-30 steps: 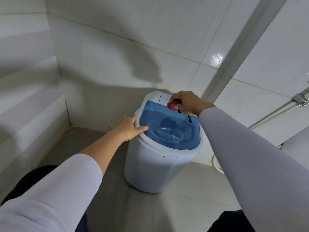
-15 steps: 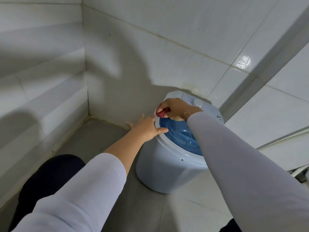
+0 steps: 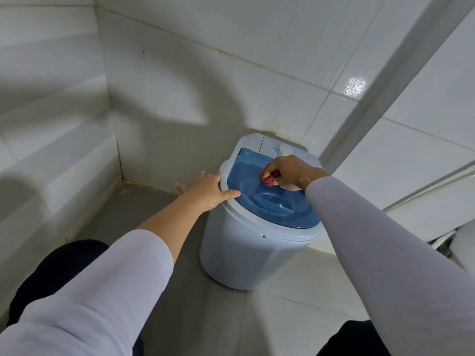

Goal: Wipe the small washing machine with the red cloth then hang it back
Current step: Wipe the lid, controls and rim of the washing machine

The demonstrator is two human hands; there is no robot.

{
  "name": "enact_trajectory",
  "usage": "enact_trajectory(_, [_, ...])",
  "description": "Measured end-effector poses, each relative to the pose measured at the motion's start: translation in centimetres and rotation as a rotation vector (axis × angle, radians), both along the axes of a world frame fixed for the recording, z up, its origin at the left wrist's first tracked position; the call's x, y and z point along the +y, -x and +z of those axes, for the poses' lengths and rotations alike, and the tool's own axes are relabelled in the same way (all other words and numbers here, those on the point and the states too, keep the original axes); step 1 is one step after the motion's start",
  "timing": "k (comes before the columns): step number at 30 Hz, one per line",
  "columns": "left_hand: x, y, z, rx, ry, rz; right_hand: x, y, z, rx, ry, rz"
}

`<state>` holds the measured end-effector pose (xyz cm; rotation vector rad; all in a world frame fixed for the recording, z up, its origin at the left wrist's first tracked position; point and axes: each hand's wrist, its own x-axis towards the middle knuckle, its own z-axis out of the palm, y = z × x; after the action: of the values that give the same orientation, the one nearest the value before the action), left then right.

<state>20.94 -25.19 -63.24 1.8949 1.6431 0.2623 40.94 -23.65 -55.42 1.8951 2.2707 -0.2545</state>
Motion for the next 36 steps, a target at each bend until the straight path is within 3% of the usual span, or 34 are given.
enact_trajectory(9, [0.9,0.3,-1.1,-0.077,0.012,-0.012,-3.4,-5.2,0.3,-0.023,0.004,-0.119])
enact_trajectory(20, [-0.4,-0.2,0.6,0.033,-0.017,0.011,-7.0,-9.4,-0.4,0.080,-0.049,-0.250])
enact_trajectory(25, [0.0,-0.1,0.2,-0.064,0.027,0.010,-8.0,-10.0,1.1,0.019,0.038,-0.299])
enact_trajectory(30, [-0.3,-0.3,0.4,-0.210,0.096,-0.001,-5.3,-6.8,4.3,-0.039,-0.071,-0.171])
enact_trajectory(36, [-0.5,0.3,-0.3,-0.273,0.116,-0.010,-0.1,2.8,4.8,0.006,-0.141,0.082])
